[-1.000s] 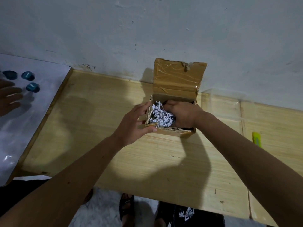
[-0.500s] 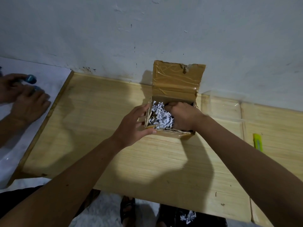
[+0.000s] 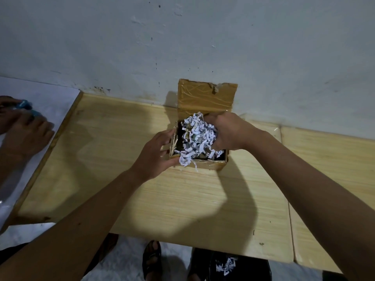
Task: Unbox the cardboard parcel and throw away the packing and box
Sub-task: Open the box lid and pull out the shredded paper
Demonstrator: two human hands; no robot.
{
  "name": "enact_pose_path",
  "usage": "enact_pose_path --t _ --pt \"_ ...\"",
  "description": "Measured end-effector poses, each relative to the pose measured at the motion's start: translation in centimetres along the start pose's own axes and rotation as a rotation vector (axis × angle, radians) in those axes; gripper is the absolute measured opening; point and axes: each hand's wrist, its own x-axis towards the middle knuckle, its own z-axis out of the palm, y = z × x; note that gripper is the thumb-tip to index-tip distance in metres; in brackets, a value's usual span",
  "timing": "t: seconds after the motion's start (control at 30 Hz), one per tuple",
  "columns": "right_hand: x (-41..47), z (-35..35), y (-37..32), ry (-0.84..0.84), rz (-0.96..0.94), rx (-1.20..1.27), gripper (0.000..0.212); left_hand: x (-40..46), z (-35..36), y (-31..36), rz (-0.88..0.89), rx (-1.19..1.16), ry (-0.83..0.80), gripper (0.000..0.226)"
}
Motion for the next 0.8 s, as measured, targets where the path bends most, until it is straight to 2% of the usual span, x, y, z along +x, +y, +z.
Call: enact_pose_path --t 0.1,0.17,0.33,0.43,0.6,0.8 --pt "-0.8 -0.9 -0.2 0.019 -0.008 -0.002 0.051 -0.1 0.1 0.1 0.001 -0.003 0.005 0.095" --pt "-1.6 -1.5 -0.5 0.041 -0.013 0.023 0.052 -0.2 0.4 0.3 -0.06 -0.064 0.014 0.096" --pt "-3.9 -2.8 -1.0 0.094 -0.033 0.061 0.046 -0.3 1.0 1.4 -0.159 -0.117 0.02 0.105" --pt "-6.1 -3.3 -0.6 0.105 -0.02 0.082 0.045 -0.4 1.0 1.7 -0.174 -0.115 0.019 0.103" --pt "-11.1 -2.1 1.0 0.058 0.062 0.075 0.054 -0.2 0.7 2.2 -0.187 -0.102 0.03 0.102" --pt "-15.3 2.4 3.8 -0.024 0.175 0.076 0.056 0.8 -0.7 1.5 -0.239 -0.156 0.032 0.105"
